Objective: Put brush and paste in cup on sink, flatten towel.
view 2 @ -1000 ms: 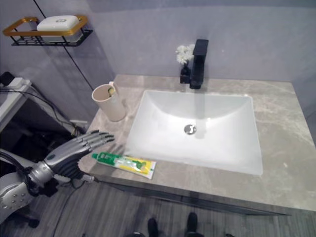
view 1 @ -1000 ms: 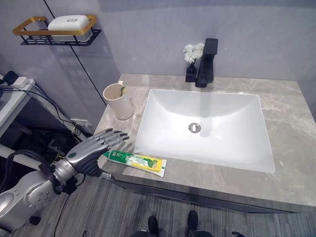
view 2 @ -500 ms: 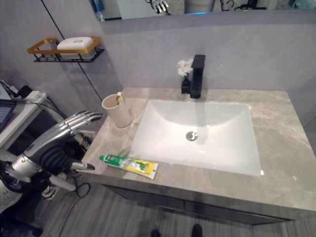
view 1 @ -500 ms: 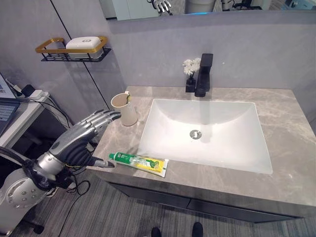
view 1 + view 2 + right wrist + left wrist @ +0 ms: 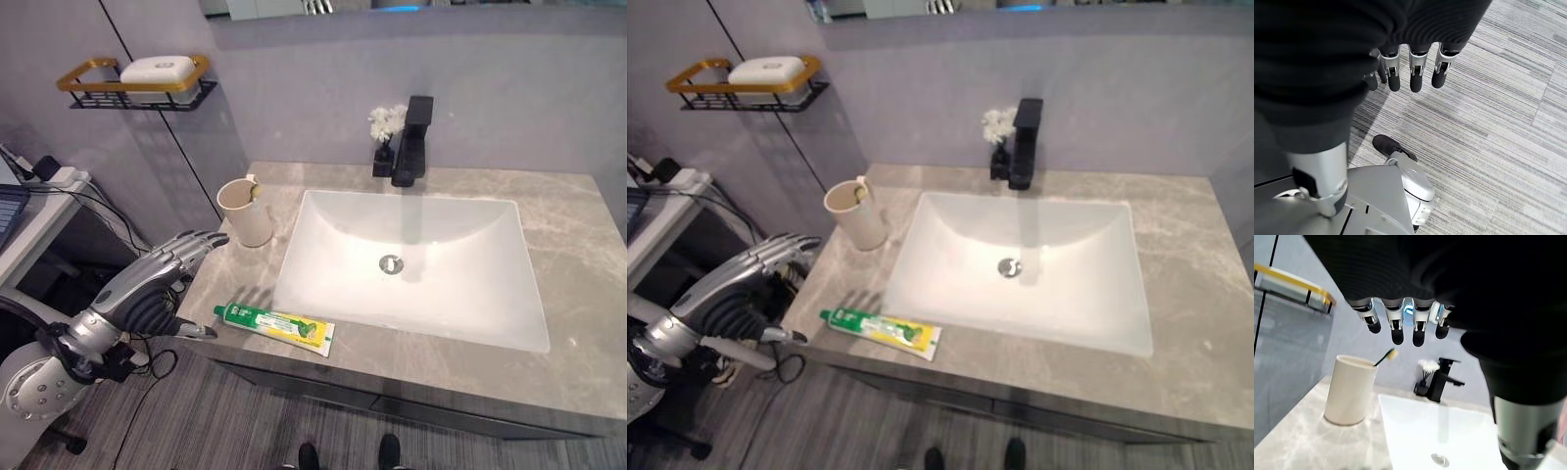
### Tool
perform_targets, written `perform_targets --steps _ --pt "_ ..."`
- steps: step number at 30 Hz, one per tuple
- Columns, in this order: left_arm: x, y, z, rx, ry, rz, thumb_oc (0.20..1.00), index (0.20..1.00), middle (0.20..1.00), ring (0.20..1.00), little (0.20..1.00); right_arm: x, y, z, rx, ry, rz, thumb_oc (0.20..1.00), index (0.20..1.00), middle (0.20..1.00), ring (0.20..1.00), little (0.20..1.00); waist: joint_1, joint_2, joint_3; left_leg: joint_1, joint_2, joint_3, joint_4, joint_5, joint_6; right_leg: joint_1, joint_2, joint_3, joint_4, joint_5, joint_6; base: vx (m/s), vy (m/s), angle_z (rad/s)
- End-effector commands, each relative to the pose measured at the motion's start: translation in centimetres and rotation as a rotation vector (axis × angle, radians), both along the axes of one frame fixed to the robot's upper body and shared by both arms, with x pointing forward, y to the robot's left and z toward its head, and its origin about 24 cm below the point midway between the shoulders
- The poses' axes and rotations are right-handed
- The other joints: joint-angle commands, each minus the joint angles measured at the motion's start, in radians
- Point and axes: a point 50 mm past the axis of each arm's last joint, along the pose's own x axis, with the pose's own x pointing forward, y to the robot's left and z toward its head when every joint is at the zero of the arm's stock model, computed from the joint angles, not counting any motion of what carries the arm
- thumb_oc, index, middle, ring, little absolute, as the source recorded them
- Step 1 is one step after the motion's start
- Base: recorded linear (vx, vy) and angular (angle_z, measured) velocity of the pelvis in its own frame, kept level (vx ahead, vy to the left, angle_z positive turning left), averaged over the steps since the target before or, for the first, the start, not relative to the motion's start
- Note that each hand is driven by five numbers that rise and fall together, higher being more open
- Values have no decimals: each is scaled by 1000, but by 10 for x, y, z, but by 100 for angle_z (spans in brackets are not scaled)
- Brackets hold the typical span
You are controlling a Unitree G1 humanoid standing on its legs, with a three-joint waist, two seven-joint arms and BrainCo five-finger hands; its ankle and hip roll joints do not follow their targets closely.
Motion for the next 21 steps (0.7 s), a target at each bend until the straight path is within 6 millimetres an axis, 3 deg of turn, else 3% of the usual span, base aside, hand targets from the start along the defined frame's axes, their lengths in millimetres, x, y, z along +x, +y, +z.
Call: perform_targets --steps 1,10,21 --pt "6 13 6 8 -27 59 1000 1000 1000 1000 1000 19 4 1 17 -26 9 1000 1000 1000 1000 1000 -23 -36 22 -8 6 22 10 25 -48 102 -31 22 10 -66 64 -5 8 -5" --pt "13 21 -37 38 147 105 1000 1000 1000 1000 1000 29 2 3 5 -60 21 1000 1000 1000 1000 1000 -34 -38 35 -28 9 49 10 26 -46 61 -30 51 9 -52 67 -4 15 -11" --pt "13 24 -60 79 243 118 1000 1000 1000 1000 1000 40 1 6 -10 -97 32 1000 1000 1000 1000 1000 -37 -45 47 -34 17 66 10 26 -46 39 -22 72 10 -46 66 -1 3 -6"
